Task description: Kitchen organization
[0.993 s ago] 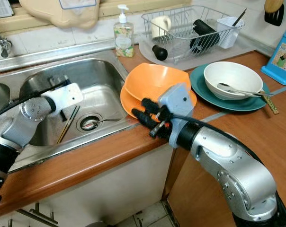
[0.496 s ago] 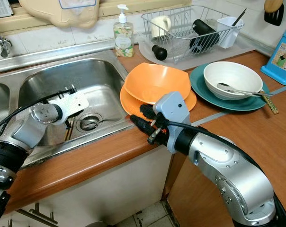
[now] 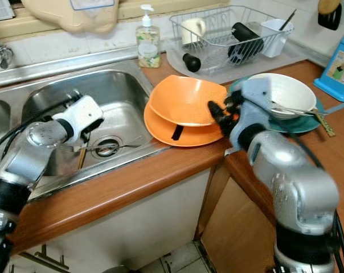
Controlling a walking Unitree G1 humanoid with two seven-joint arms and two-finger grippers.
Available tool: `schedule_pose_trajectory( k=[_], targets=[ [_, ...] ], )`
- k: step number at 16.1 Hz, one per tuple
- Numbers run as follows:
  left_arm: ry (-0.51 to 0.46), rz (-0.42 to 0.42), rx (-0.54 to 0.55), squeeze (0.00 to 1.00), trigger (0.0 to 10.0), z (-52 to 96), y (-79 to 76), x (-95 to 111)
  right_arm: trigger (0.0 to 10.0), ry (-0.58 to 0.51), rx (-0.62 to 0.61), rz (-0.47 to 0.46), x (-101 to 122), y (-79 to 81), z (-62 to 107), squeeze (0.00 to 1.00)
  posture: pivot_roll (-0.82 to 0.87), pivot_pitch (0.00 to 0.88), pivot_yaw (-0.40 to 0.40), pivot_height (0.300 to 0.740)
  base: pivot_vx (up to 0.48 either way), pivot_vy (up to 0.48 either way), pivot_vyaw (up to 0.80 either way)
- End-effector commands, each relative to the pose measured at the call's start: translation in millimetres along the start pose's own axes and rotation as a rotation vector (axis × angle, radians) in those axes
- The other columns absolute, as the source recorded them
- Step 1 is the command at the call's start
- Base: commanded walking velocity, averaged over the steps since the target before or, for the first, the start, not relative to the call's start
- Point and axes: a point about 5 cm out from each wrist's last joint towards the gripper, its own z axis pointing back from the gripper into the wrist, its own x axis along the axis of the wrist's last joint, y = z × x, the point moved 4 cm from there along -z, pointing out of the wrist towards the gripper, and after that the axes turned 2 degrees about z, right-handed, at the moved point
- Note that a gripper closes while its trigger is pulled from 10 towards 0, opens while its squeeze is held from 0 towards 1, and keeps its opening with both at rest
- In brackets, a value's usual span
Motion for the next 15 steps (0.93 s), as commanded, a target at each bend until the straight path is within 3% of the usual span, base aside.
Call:
schedule_pose_trajectory(
  k=[1,2,3,4,9,15],
  targets=[
    [-0.083,0.041,0.002,0.00,10.0,5.7,2.5,13,10.0,0.014,-0.029,-0.029,0,-6.1,-1.2,1.00,-0.18,0.000,0.061,0.740,0.000,0.000,0.00],
    [-0.166,0.078,-0.020,0.00,10.0,13.0,-1.4,23,10.0,0.029,-0.042,-0.053,0,-8.9,-3.3,0.29,-0.18,0.000,0.061,0.740,0.000,0.000,0.00],
    [-0.220,0.112,-0.061,0.00,10.0,21.4,-7.7,28,10.0,0.076,-0.056,-0.077,-4,-11.7,-5.7,0.00,-0.17,0.000,0.053,0.740,0.000,0.000,0.00],
    [-0.234,0.122,-0.075,0.00,10.0,24.2,-10.1,30,10.0,0.090,-0.061,-0.085,-5,-12.6,-6.3,0.00,-0.17,0.000,0.053,0.740,0.000,0.000,0.00],
    [-0.304,0.225,-0.233,0.00,10.0,50.6,-36.2,35,10.0,0.169,-0.076,-0.290,-15,-18.4,-12.6,0.00,-0.17,0.000,0.047,0.740,0.000,0.000,0.00],
    [-0.313,0.255,-0.286,0.00,10.0,55.8,-44.2,39,10.0,0.221,-0.001,-0.501,-24,-13.1,-23.1,0.00,-0.18,0.000,0.050,0.740,0.000,0.000,0.00]
  ],
)
